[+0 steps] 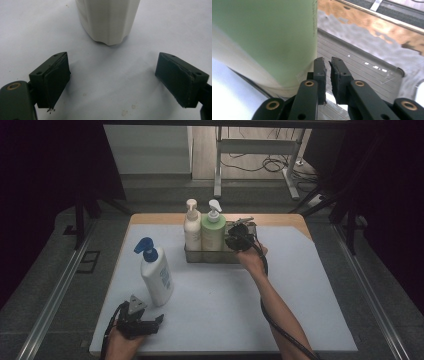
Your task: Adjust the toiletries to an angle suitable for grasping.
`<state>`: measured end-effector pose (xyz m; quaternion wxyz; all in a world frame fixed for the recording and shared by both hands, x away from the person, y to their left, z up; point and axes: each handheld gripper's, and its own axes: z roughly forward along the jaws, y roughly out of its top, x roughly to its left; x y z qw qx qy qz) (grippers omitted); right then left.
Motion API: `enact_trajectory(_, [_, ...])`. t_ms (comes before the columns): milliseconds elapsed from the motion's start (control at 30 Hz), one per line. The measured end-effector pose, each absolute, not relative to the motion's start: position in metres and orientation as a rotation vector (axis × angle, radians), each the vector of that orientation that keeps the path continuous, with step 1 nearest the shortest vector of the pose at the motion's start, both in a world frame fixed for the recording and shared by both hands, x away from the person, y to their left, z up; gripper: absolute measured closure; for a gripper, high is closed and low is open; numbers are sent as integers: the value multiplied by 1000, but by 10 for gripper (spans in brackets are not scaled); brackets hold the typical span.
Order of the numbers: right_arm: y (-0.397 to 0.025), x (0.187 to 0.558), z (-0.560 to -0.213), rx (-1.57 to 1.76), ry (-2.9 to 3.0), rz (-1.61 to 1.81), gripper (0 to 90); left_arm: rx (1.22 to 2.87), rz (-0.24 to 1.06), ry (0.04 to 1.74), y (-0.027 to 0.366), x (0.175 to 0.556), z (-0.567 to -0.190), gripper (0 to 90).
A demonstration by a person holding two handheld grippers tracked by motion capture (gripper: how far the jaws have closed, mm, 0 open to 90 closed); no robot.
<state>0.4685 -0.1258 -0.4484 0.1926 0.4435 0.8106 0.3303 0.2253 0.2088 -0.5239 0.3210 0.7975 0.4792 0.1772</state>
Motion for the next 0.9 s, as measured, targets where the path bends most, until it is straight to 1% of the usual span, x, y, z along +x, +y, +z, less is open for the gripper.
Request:
enact_trajectory(133, [-129,466,-445,1230,2276,928,772,2096,467,1258,209,225,-524,121])
enact_trajectory(200, [-132,462,-441,1212,2278,933,713,2097,468,1257,209,225,-524,121])
enact_trajectory(500, [-140,454,-431,1168,2298,956,579,2097,468,1257,209,225,-524,121])
enact_trajectory(600, [-142,449,-427,1140,2319,971,517,2096,469,1256,209,225,-524,121])
enact_trajectory(900, [-151,437,-428,1085,2345,1005,410,2097,467,1258,209,225,-524,121])
